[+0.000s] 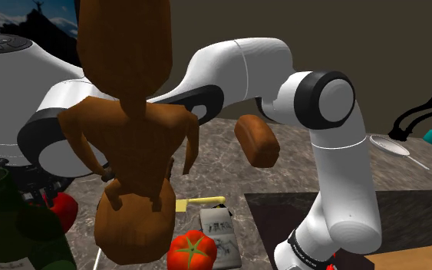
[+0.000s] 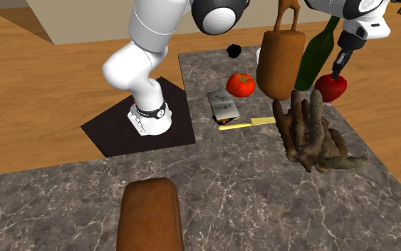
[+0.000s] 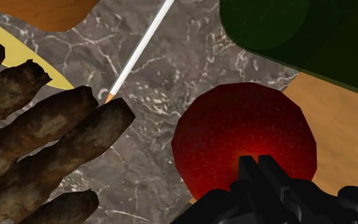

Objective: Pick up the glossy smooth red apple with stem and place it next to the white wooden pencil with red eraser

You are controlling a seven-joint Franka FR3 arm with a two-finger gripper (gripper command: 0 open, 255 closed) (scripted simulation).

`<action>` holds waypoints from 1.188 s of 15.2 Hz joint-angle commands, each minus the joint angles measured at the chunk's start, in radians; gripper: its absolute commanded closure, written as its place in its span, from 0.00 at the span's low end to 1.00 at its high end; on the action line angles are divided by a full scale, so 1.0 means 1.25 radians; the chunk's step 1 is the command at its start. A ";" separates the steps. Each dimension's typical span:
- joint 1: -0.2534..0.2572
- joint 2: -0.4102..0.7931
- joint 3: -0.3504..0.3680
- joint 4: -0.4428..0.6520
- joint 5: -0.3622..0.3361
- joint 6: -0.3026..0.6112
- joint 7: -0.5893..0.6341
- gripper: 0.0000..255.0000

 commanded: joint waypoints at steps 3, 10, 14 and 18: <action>0.000 0.000 0.000 0.000 0.000 0.000 0.000 0.00; -0.001 -0.030 0.016 0.035 0.023 -0.058 -0.014 0.00; -0.001 -0.037 0.019 0.046 0.029 -0.075 -0.018 0.00; -0.001 -0.037 0.019 0.046 0.028 -0.075 -0.018 0.00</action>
